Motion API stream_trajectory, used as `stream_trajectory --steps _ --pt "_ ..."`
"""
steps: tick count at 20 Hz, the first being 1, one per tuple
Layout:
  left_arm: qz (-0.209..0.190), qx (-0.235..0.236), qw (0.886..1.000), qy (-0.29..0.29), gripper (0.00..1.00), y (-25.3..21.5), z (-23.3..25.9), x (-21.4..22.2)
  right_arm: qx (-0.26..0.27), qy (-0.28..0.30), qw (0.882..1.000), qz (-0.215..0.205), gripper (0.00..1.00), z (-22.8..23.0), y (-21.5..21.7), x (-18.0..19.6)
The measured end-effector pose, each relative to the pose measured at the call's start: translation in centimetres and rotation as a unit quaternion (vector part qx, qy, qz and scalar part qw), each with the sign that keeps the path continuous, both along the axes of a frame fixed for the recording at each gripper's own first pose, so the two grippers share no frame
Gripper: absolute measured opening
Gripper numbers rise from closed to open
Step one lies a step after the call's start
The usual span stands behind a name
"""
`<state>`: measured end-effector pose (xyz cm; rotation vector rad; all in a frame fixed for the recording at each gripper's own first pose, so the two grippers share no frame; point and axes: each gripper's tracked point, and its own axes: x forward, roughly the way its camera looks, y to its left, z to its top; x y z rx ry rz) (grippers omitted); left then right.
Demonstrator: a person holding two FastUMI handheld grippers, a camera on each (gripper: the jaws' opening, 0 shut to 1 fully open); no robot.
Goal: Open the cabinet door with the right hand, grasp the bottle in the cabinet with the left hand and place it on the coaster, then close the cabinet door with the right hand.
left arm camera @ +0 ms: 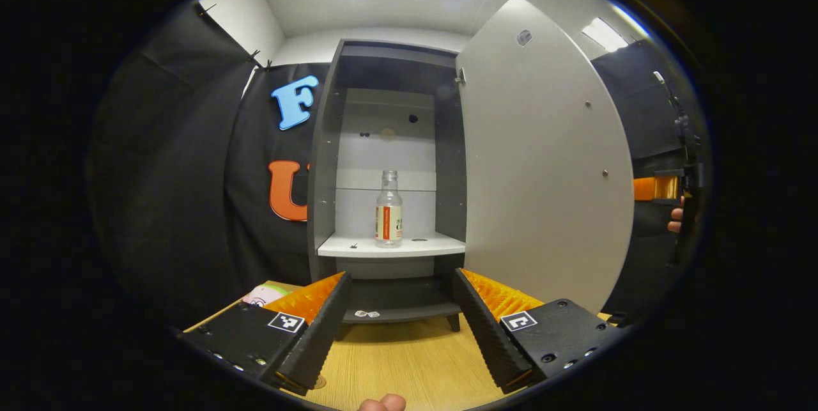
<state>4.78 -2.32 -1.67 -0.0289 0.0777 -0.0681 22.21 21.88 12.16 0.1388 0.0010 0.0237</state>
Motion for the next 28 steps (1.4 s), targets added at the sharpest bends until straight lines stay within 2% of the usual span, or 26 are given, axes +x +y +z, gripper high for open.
stream_trajectory --steps 2,9,14,20,25,28 --pt "-0.009 -0.016 1.000 0.005 0.95 -0.4 0.3 2.2 -0.001 -0.002 1.000 0.001 0.91 0.0 -0.1 -0.1" --pt "0.001 -0.030 0.999 -0.032 0.95 0.5 4.6 12.6 0.010 -0.007 1.000 -0.003 0.92 0.3 0.0 0.2" --pt "0.012 0.005 0.998 -0.057 0.95 1.6 6.5 19.5 0.025 0.007 1.000 0.010 0.91 -0.1 0.6 0.1" --pt "0.018 0.037 0.997 -0.058 0.95 2.2 6.5 26.6 -0.002 0.029 0.999 0.019 0.91 -1.0 0.4 -0.3" --pt "0.008 0.039 0.999 -0.033 0.95 1.3 4.9 30.7 -0.029 0.033 0.999 0.022 0.92 -1.4 -0.1 -0.5" --pt "0.011 0.040 0.999 -0.023 0.96 1.7 4.4 32.5 -0.021 0.041 0.999 0.019 0.91 -1.7 -0.1 -0.9"
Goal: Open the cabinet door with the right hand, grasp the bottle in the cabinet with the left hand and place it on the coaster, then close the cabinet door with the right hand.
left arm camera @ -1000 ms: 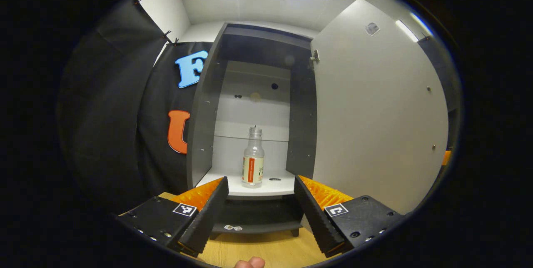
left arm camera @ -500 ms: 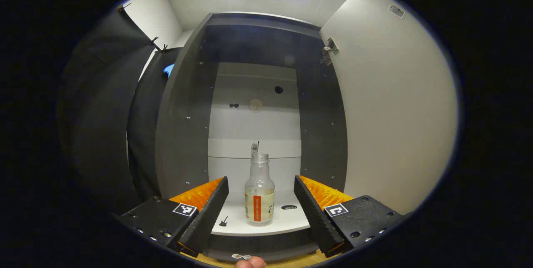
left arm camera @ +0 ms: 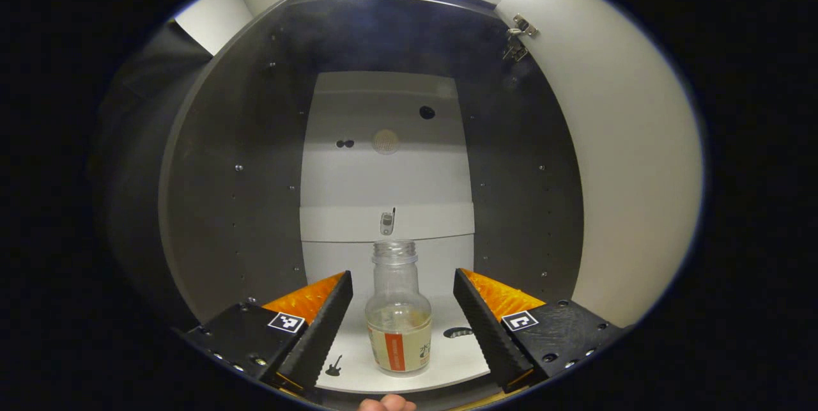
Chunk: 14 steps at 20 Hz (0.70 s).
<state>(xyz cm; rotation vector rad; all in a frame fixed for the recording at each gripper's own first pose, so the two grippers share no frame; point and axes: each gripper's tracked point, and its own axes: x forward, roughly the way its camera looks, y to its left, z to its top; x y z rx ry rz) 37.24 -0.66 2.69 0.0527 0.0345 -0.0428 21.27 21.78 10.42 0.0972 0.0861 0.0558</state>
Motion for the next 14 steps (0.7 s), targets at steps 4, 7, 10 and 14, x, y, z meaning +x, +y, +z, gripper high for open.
stream_trajectory --steps 4,7,10,14 --pt "0.006 -0.002 1.000 0.006 1.00 0.4 -0.3 1.6 0.012 0.009 1.000 -0.021 0.92 -0.4 -0.6 -0.3" --pt "0.016 -0.004 1.000 0.015 0.96 1.1 -1.0 2.6 0.020 0.011 0.999 -0.044 0.92 -0.5 -1.4 -0.5" --pt "0.010 -0.014 1.000 0.018 0.94 1.6 -1.4 3.1 0.028 0.011 0.997 -0.068 0.92 -0.5 -2.1 -0.5" --pt "0.002 -0.020 1.000 0.018 0.87 1.3 -1.6 3.6 0.041 0.015 0.995 -0.087 0.92 -0.6 -2.3 -0.7"
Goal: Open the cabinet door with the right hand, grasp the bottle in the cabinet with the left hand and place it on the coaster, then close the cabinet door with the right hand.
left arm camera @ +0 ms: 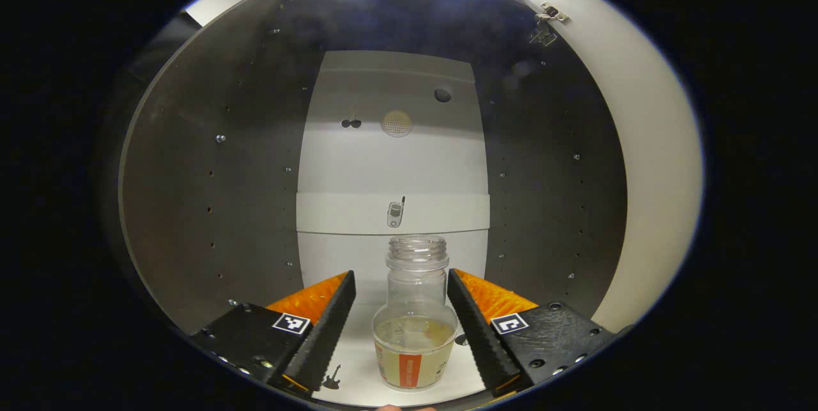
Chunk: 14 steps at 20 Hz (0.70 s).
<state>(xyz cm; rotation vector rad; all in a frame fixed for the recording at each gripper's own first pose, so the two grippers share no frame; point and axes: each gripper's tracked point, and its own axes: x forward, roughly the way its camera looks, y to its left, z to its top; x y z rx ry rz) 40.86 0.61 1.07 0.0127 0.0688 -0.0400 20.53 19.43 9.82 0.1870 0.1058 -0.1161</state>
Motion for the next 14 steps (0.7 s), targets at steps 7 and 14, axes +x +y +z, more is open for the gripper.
stream_trajectory --steps 7,14 --pt "-0.030 0.007 1.000 -0.004 0.44 -1.3 0.5 -0.5 0.001 -0.001 1.000 -0.003 0.92 0.1 -0.2 0.3" --pt "-0.052 0.035 0.998 -0.031 0.40 -2.5 3.6 -4.7 -0.013 0.001 1.000 0.016 0.92 0.2 0.2 0.4"
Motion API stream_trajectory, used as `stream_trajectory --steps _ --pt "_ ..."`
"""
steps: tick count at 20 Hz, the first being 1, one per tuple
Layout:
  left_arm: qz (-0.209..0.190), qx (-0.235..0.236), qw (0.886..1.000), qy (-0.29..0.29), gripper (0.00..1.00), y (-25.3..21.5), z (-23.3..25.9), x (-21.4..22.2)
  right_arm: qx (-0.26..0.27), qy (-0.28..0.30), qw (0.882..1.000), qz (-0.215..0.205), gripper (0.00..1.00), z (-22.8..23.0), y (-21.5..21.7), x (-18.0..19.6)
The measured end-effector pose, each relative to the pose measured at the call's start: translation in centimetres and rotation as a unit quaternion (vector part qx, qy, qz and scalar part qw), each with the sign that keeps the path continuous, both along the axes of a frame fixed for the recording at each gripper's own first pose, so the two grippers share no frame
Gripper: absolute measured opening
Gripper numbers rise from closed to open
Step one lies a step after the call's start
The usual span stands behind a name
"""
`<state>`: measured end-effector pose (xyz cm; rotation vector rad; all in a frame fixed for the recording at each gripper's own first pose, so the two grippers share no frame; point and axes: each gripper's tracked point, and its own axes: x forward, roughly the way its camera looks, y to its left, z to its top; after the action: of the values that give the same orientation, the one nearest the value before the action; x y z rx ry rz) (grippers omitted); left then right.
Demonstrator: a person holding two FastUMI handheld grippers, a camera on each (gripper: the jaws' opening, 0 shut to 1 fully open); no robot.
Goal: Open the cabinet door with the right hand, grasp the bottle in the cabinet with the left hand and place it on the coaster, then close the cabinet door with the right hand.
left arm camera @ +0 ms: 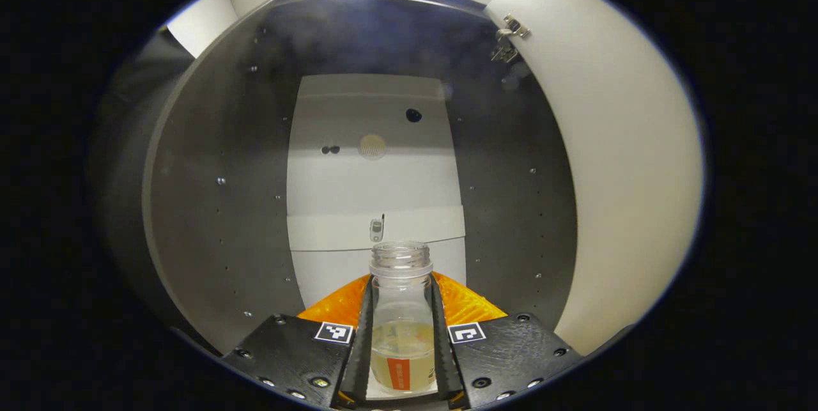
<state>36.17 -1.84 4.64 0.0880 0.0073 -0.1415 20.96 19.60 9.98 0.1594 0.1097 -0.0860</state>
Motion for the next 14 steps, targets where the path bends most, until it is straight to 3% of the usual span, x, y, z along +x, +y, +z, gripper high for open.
stream_trajectory --steps 5,11,14 --pt "-0.002 -0.022 1.000 -0.010 0.40 1.4 1.3 -3.9 -0.007 -0.021 1.000 0.020 0.92 0.6 0.6 0.4" --pt "0.050 -0.024 0.998 -0.012 0.40 6.4 -0.7 -9.9 0.002 -0.044 0.998 0.040 0.91 1.4 1.5 0.5" --pt "0.081 -0.001 0.997 -0.009 0.39 9.5 -2.8 -12.6 0.000 -0.048 0.998 0.040 0.91 1.8 1.5 0.9"
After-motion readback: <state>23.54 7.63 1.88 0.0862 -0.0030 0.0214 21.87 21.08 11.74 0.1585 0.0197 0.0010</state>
